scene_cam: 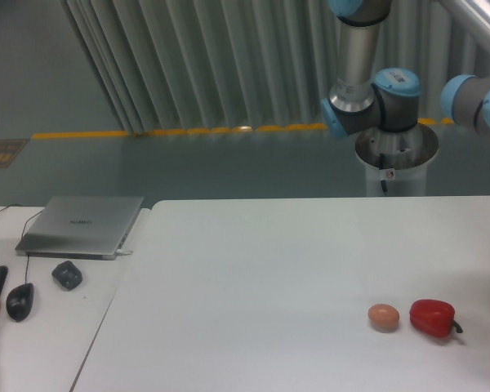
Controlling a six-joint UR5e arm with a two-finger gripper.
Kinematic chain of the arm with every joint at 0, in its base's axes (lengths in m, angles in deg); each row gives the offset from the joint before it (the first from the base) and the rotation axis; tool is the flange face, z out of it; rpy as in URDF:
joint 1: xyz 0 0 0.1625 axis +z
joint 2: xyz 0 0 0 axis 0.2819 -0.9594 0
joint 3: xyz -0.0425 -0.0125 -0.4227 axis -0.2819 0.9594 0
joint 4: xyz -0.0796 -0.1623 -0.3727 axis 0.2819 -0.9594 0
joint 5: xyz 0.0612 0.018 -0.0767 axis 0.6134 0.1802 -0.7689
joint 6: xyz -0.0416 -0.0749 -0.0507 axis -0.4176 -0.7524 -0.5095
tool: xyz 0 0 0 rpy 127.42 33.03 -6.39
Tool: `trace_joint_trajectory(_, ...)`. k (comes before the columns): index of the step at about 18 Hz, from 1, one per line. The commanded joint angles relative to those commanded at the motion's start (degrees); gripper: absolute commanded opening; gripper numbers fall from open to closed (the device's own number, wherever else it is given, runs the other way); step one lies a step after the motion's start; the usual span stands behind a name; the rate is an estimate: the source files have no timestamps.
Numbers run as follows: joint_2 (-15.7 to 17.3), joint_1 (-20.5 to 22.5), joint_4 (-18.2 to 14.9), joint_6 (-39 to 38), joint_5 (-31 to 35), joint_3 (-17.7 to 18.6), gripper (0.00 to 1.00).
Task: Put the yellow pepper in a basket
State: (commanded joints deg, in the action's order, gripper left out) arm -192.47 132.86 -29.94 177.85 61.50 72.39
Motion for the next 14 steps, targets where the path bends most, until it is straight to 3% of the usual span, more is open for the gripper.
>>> trace_joint_trajectory(6, -0.53, 2.73, 1.84, 6.07, 1.59, 1.05, 0.38)
trace_joint_trajectory(7, -0.97, 3.25, 2.11, 6.51, 1.59, 1.23, 0.44)
trace_joint_trajectory(8, -1.32, 3.6, 2.2, 6.69, 1.59, 1.32, 0.57)
trace_joint_trajectory(10, -1.5, 4.04, 2.38, 6.17, 1.68, 1.49, 1.0)
trace_joint_trajectory(14, -1.5, 4.31, 4.84, 6.43, 1.68, 2.55, 1.0)
